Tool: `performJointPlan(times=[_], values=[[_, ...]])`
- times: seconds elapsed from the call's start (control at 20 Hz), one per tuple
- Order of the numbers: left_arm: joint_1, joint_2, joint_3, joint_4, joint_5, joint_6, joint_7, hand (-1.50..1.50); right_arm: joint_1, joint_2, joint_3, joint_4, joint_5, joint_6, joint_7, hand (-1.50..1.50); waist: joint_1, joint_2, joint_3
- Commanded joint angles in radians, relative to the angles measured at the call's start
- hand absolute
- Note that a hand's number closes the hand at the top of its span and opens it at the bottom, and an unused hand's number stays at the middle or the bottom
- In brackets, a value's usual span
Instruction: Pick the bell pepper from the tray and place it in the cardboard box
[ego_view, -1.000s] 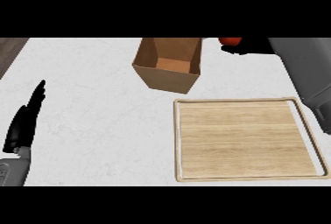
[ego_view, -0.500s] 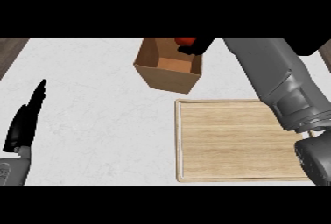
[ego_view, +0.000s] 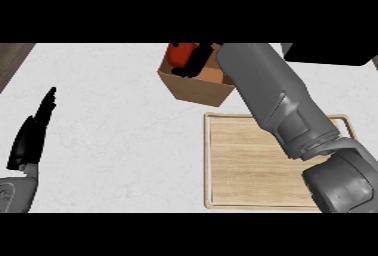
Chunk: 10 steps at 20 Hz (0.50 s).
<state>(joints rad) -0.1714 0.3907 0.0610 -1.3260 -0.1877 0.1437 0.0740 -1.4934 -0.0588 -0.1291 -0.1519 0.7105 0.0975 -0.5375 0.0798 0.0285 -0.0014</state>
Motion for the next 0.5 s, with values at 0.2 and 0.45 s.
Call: performJointPlan(times=[0.2,0.45], values=[[-0.022,-0.005,0.004,0.023,0.001,-0.01,-0.017,0.0,0.022,0.058,-0.018,0.085,-0.019,-0.039,0.128,-1.5,0.019,0.008,-0.001],[-0.024,-0.012,0.0,0.029,-0.011,-0.002,-0.031,0.0,0.036,0.058,-0.023,0.085,-0.026,-0.023,0.126,-1.5,0.021,0.013,0.0]])
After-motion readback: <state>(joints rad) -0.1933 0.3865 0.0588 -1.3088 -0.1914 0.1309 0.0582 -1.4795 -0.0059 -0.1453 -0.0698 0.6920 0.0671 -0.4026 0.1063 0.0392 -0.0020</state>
